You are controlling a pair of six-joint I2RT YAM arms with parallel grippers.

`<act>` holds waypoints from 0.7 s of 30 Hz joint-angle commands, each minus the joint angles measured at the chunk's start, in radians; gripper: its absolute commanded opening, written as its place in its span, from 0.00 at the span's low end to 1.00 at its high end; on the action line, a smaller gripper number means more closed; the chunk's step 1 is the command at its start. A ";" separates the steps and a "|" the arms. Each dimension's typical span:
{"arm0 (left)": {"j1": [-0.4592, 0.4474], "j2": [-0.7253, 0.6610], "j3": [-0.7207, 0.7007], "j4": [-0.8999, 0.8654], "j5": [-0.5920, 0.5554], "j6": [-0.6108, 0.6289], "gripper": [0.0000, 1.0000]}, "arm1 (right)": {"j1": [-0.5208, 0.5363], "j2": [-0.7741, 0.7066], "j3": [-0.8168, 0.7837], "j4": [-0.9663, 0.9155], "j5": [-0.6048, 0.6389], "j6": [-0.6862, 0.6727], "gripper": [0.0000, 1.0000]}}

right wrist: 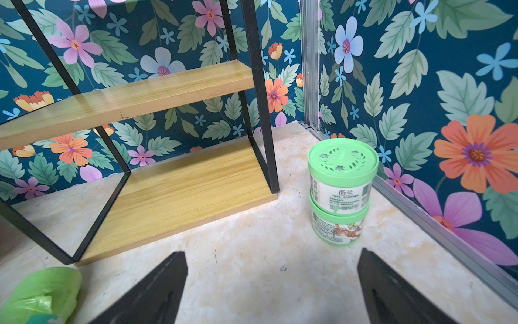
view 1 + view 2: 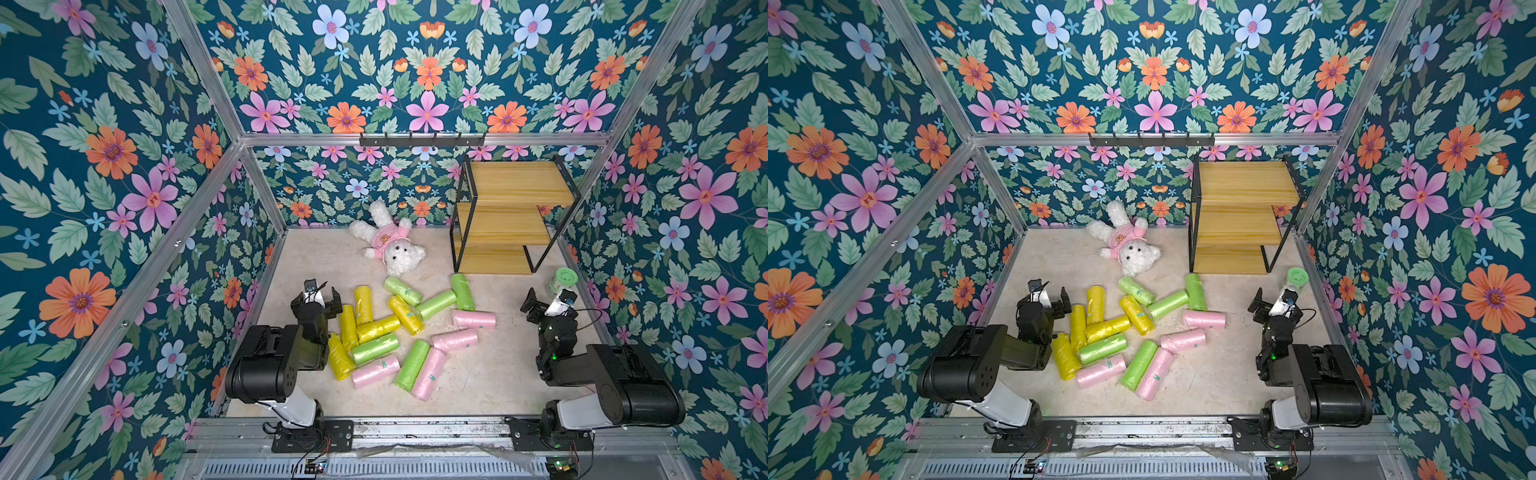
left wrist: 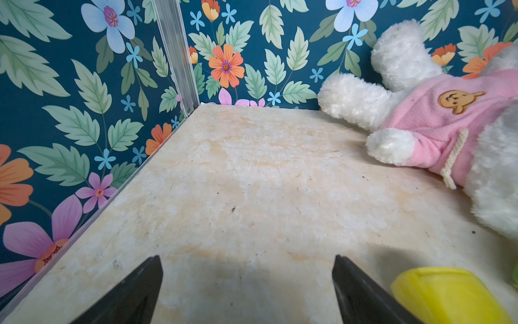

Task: Sort the rolls of trash bags by color and place them on the shelf
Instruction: Pick up the roll of trash bags from the center of the board.

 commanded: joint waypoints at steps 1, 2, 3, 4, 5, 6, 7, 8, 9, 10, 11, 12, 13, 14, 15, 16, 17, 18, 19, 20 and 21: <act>0.001 0.001 0.003 0.034 -0.009 0.009 0.99 | 0.000 0.002 0.006 0.036 0.014 -0.003 0.99; 0.000 0.001 0.003 0.034 -0.009 0.009 1.00 | 0.000 0.002 0.006 0.036 0.014 -0.003 0.99; 0.001 0.001 0.003 0.034 -0.010 0.009 0.99 | 0.000 0.002 0.007 0.036 0.014 -0.003 0.99; 0.000 0.001 0.003 0.034 -0.010 0.009 0.99 | 0.000 0.002 0.007 0.036 0.015 -0.003 0.99; 0.000 0.001 0.003 0.034 -0.009 0.009 0.99 | -0.001 0.002 0.006 0.036 0.015 -0.003 0.99; 0.000 0.001 0.003 0.034 -0.009 0.009 0.99 | 0.000 0.002 0.006 0.036 0.013 -0.003 0.99; 0.001 0.001 0.003 0.033 -0.010 0.009 0.99 | 0.000 0.002 0.006 0.036 0.014 -0.003 0.99; 0.001 0.001 0.003 0.034 -0.009 0.009 0.99 | 0.000 0.002 0.006 0.036 0.014 -0.003 0.99; 0.002 0.001 0.003 0.034 -0.009 0.009 0.99 | 0.000 0.002 0.006 0.036 0.014 -0.003 0.99; 0.002 0.001 0.003 0.034 -0.008 0.009 0.99 | 0.000 0.002 0.007 0.036 0.014 -0.002 0.99; 0.002 0.001 0.003 0.034 -0.008 0.009 0.99 | 0.000 0.002 0.006 0.036 0.015 -0.003 0.99; 0.002 0.001 0.003 0.032 -0.008 0.009 0.99 | 0.000 0.003 0.006 0.036 0.013 -0.003 0.99; 0.002 0.001 0.003 0.032 -0.009 0.009 0.99 | 0.000 0.002 0.006 0.037 0.012 -0.003 0.99; 0.002 0.001 0.003 0.032 -0.007 0.007 0.99 | 0.000 0.002 0.006 0.037 0.013 -0.003 0.99; 0.001 0.001 0.003 0.032 -0.007 0.009 0.99 | 0.001 0.002 0.007 0.035 0.013 -0.003 0.99; 0.002 0.001 0.003 0.032 -0.007 0.009 0.99 | 0.001 0.002 0.007 0.036 0.013 -0.003 0.99; 0.002 0.001 0.004 0.033 -0.007 0.009 0.99 | 0.000 0.002 0.007 0.037 0.013 -0.003 0.99; 0.003 0.001 0.006 0.029 -0.003 0.008 0.99 | 0.000 0.002 0.007 0.037 0.013 -0.003 0.99; 0.009 -0.001 0.009 0.022 0.010 0.005 0.99 | 0.000 0.002 0.004 0.041 0.012 -0.003 0.99; 0.012 -0.001 0.011 0.017 0.016 0.003 0.99 | 0.000 -0.005 0.001 0.048 0.022 -0.004 0.99; 0.013 -0.001 0.009 0.020 0.017 0.003 1.00 | 0.000 -0.033 -0.004 0.032 0.028 0.000 0.99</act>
